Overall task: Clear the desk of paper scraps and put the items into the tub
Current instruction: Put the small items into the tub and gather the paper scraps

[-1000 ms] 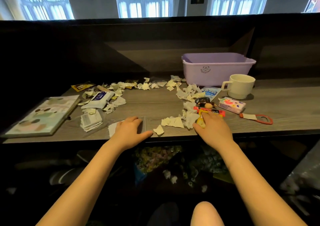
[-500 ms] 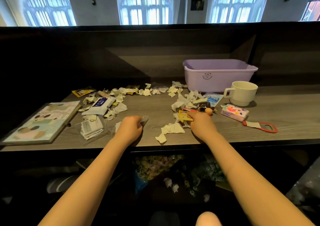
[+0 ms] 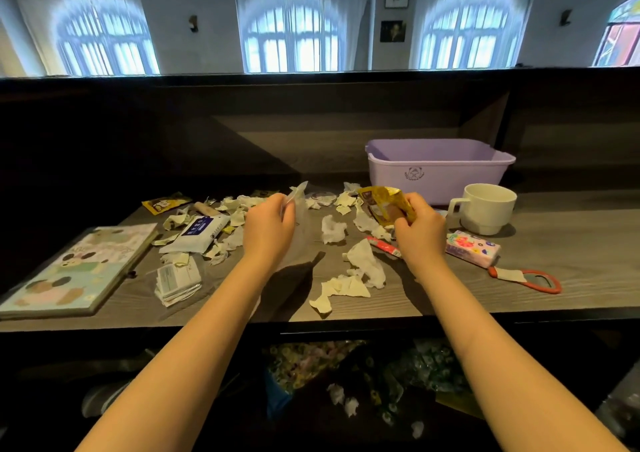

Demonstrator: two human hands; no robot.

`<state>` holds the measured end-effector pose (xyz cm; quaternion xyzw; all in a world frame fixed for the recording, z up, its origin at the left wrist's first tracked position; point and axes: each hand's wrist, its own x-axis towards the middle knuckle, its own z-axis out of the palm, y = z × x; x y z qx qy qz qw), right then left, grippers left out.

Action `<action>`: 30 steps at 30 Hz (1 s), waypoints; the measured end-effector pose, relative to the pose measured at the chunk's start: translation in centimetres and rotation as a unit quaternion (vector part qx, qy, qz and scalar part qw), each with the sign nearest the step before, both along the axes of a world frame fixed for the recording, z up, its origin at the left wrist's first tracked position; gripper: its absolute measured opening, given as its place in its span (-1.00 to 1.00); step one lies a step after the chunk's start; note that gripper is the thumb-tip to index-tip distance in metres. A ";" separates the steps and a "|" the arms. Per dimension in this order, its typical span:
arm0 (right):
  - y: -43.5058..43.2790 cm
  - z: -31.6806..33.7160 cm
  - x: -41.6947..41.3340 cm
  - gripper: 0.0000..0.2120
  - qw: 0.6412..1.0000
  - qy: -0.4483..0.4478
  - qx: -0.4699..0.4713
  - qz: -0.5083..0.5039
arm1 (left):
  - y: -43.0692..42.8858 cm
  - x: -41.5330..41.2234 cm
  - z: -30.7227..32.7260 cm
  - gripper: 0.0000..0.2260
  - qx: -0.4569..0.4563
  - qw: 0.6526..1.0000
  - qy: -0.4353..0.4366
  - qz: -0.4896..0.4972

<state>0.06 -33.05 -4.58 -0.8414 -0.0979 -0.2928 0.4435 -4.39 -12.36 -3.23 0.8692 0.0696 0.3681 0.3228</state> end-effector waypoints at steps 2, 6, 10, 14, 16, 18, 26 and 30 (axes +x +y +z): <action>0.1 1.0 0.9 -0.90 1.000 -0.018 0.021 0.009 | -0.6 1.0 1.0 -0.83 0.005 1.000 -0.010 -0.010; -0.3 3.0 3.6 -0.89 0.998 -0.046 0.044 0.010 | -1.4 3.8 3.4 -0.84 0.027 1.000 -0.012 -0.010; -1.1 5.2 7.6 -0.90 0.998 -0.049 0.040 -0.004 | -2.1 7.4 5.7 -0.84 0.029 0.999 -0.024 -0.011; -2.4 7.1 11.7 -0.91 0.999 -0.034 0.008 -0.028 | -3.1 11.0 6.7 -0.82 0.045 0.999 -0.023 -0.012; -3.1 7.6 13.7 -0.89 0.998 -0.029 -0.010 -0.046 | -3.6 12.7 6.7 -0.83 0.034 0.999 -0.021 -0.017; -3.7 7.9 15.5 -0.86 0.997 -0.025 -0.028 -0.060 | -4.0 14.3 6.5 -0.84 0.030 0.999 -0.014 -0.021; -4.9 7.1 20.6 -0.83 0.972 0.082 -0.180 -0.127 | -4.8 18.6 6.2 -0.81 0.009 0.999 -0.015 -0.034; -5.1 6.1 21.3 -0.67 0.976 0.127 -0.162 -0.074 | -4.6 19.6 6.3 -0.81 -0.008 0.999 -0.009 -0.040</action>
